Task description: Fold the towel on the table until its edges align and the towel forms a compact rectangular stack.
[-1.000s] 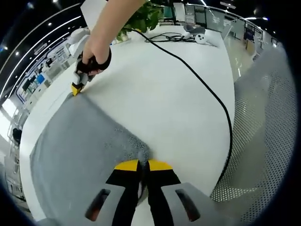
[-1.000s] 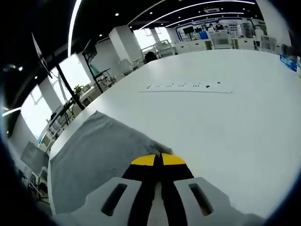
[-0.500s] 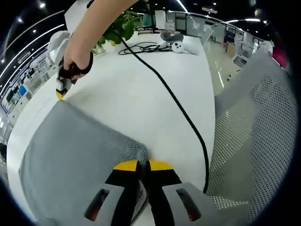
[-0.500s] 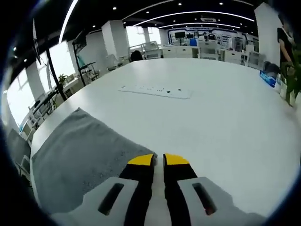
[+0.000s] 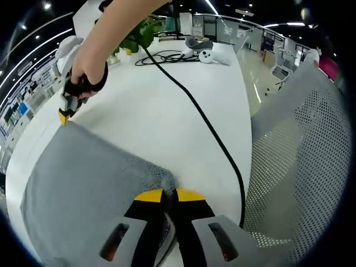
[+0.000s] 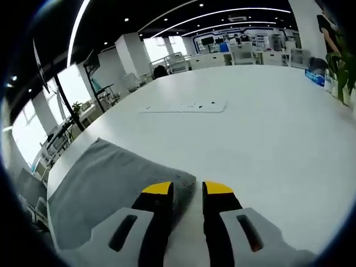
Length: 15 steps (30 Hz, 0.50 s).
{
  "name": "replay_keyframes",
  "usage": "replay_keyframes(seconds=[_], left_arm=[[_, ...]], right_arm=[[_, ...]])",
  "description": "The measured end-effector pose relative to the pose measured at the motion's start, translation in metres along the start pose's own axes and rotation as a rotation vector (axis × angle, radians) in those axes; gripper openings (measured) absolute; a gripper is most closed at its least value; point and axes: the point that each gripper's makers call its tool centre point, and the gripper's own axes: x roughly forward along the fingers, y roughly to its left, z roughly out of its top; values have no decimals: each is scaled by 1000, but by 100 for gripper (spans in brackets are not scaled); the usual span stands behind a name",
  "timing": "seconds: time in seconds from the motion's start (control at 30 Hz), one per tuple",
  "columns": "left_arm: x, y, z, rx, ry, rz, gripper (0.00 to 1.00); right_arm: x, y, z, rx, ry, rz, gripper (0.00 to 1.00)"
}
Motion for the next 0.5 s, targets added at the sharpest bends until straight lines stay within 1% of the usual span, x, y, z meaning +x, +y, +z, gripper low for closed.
replay_keyframes(seconds=[0.07,0.13,0.2,0.33,0.5], left_arm=[[0,0,0,7,-4,-2,6],[0,-1,0,17,-13,-7,6],[0,-3,2,12,-26,-15,6],[2,-6,5,21,-33,-26,6],[8,-11,13,40,-51,-55,6]], right_arm=[[1,-1,-2,16,5,-4,16],[2,-1,-5,33,16,-1,10],[1,-2,-6,52,18,-12,8],[2,-7,-7,47,26,-18,4],[-4,-19,-9,34,32,-41,2]])
